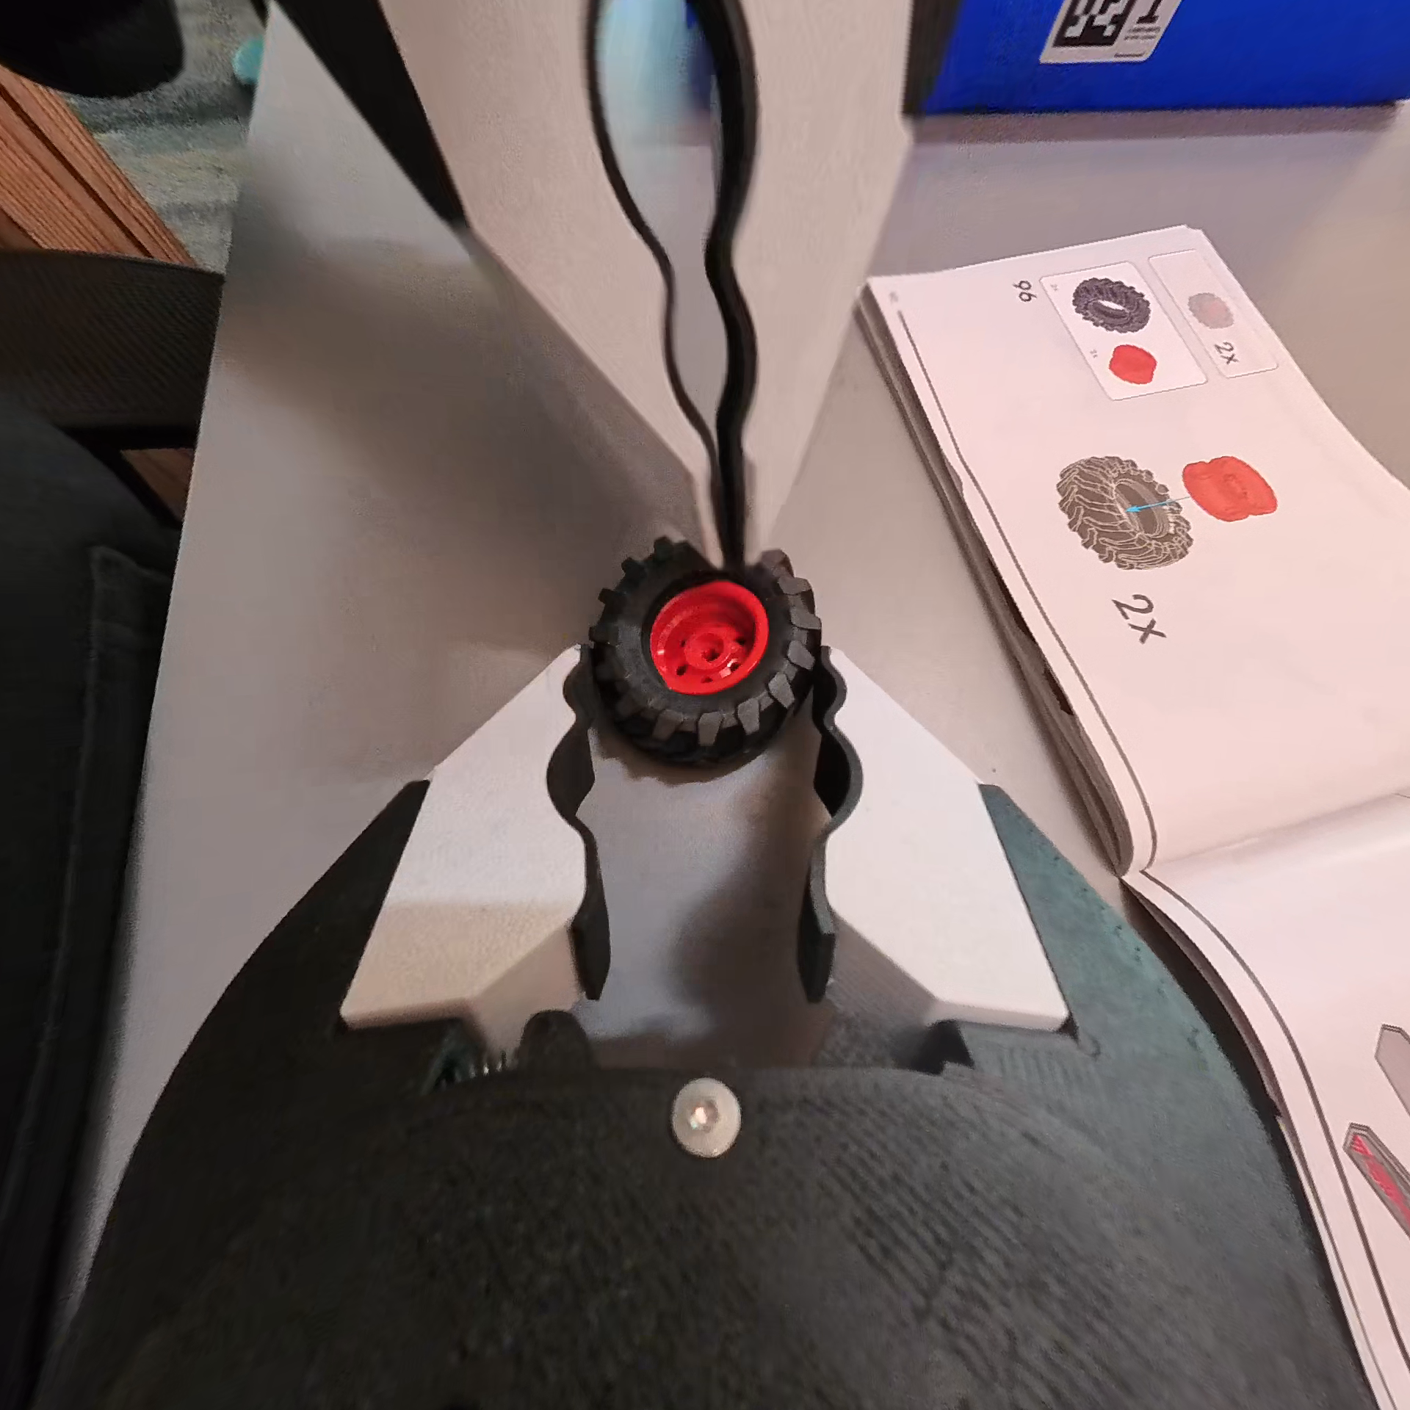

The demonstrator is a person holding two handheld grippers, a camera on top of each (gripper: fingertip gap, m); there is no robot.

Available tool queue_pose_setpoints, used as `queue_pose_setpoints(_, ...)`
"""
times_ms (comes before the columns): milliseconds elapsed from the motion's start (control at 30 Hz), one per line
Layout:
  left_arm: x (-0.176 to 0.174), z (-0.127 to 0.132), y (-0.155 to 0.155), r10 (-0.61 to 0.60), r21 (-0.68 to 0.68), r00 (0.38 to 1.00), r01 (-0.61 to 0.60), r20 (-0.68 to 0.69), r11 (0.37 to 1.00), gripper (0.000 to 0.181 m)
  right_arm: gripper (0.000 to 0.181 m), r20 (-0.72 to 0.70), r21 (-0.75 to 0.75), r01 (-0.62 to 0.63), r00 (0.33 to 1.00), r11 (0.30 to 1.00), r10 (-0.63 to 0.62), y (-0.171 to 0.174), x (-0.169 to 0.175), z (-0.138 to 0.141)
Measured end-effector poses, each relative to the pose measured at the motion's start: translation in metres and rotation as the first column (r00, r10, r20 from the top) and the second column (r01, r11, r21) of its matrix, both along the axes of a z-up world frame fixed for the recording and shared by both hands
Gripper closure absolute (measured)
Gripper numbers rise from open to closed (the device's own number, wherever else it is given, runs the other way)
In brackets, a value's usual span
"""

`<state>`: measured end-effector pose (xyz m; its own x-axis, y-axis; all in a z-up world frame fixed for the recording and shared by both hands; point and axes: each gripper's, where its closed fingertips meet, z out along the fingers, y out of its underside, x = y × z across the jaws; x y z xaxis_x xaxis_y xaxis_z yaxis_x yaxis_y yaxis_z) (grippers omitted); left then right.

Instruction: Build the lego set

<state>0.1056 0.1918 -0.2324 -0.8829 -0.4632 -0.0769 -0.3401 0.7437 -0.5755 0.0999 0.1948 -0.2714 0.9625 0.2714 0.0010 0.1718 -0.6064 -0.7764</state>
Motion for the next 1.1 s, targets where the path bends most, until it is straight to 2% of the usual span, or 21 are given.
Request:
queue_pose_setpoints(33,-0.004,0.005,0.000,-0.025,-0.026,0.999,0.025,0.035,0.999,0.177,0.125,0.004,0.001,-0.002,1.000,1.000,0.002,0.000,0.000,0.000)
queue_pose_setpoints(100,-0.016,0.005,-0.003,-0.111,-0.033,0.988,0.115,0.105,0.993,0.172,0.125,0.005,0.000,-0.007,1.000,1.000,0.007,0.000,0.000,0.000)
queue_pose_setpoints(200,-0.025,-0.010,-0.004,-0.209,0.077,0.957,0.197,0.199,0.977,0.163,0.124,0.016,0.002,-0.017,1.000,1.000,0.017,0.000,-0.001,0.000)
queue_pose_setpoints(267,-0.022,-0.019,-0.003,-0.240,0.155,0.937,0.205,0.254,0.966,0.161,0.124,0.017,0.001,-0.017,1.000,1.000,0.017,0.000,-0.001,-0.001)
queue_pose_setpoints(300,-0.020,-0.022,-0.003,-0.248,0.182,0.928,0.203,0.278,0.962,0.167,0.124,0.020,0.001,-0.016,1.000,1.000,0.016,0.000,-0.001,-0.001)
queue_pose_setpoints(367,-0.019,-0.025,-0.004,-0.251,0.193,0.918,0.198,0.306,0.961,0.170,0.124,0.048,0.007,-0.009,0.999,1.000,0.009,-0.001,0.000,0.000)
queue_pose_setpoints(433,-0.020,-0.026,-0.004,-0.248,0.188,0.913,0.195,0.323,0.963,0.171,0.126,0.164,0.066,-0.040,0.986,0.997,0.029,-0.003,0.001,0.006)
queue_pose_setpoints(567,-0.021,-0.027,-0.004,-0.231,0.150,0.910,0.189,0.344,0.970,0.171,0.129,0.392,0.120,-0.136,0.916,0.983,0.079,-0.008,-0.002,0.015)
queue_pose_setpoints(633,-0.019,-0.027,-0.005,-0.202,0.112,0.915,0.173,0.349,0.979,0.171,0.149,0.536,0.103,-0.259,0.828,0.960,0.166,-0.009,-0.011,0.015)
queue_pose_setpoints(667,-0.019,-0.027,-0.005,-0.195,0.098,0.916,0.172,0.350,0.980,0.172,0.149,0.585,0.087,-0.266,0.794,0.960,0.167,-0.007,-0.011,0.014)
queue_pose_setpoints(767,-0.019,-0.027,-0.005,-0.201,0.103,0.906,0.175,0.372,0.979,0.171,0.154,0.580,0.033,-0.242,0.795,0.970,0.179,-0.009,-0.009,0.009)
queue_pose_setpoints(900,-0.018,-0.025,-0.003,-0.253,0.154,0.890,0.208,0.380,0.966,0.171,0.152,0.649,-0.029,-0.274,0.726,0.961,0.226,-0.008,-0.005,0.005)
queue_pose_setpoints(1033,-0.014,-0.020,0.013,-0.280,0.247,0.883,0.195,0.376,0.949,0.172,0.145,0.581,-0.101,-0.273,0.764,0.957,0.280,-0.017,-0.004,0.008)
queue_pose_setpoints(1100,-0.014,-0.020,0.013,-0.291,0.256,0.876,0.202,0.385,0.945,0.172,0.158,0.486,-0.020,-0.258,0.842,0.966,0.235,-0.016,-0.006,0.029)
